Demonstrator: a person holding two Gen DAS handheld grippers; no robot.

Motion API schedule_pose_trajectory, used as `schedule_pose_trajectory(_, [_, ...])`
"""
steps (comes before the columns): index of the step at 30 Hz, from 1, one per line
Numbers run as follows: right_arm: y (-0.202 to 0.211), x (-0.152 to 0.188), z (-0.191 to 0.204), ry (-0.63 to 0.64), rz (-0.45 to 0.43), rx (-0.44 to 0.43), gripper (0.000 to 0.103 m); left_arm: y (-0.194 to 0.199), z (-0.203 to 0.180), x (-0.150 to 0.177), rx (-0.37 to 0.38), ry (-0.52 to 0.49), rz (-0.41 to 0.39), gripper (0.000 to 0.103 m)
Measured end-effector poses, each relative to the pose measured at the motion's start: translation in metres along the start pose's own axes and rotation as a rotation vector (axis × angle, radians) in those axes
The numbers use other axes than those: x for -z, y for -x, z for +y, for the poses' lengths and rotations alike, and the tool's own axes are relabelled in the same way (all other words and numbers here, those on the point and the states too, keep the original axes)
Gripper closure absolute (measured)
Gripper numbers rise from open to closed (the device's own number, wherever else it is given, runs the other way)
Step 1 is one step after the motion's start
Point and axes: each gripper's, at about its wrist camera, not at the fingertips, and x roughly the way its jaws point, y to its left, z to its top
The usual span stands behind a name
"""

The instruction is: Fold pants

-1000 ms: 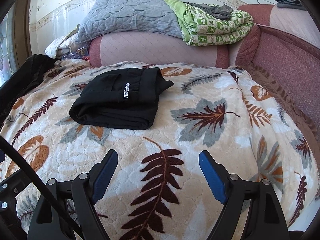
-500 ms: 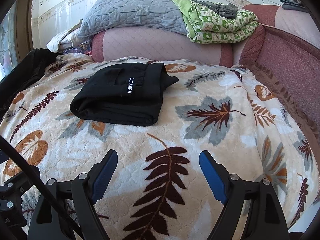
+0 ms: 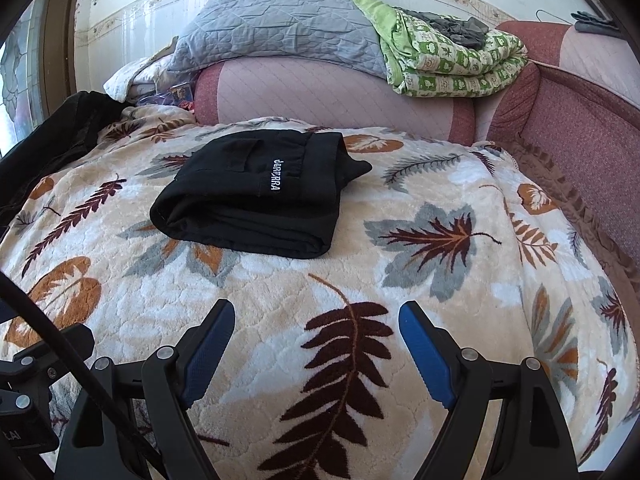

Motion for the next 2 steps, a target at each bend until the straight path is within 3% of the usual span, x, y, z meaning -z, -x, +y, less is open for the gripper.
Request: schedule_pose_trajectory(2, [-0.0009, -0.0007, -0.0023, -0.013, -0.003, -0.007, 0.015, 0.0000, 0.0051, -0.0047, -0.004, 0.017, 0.004, 0.000])
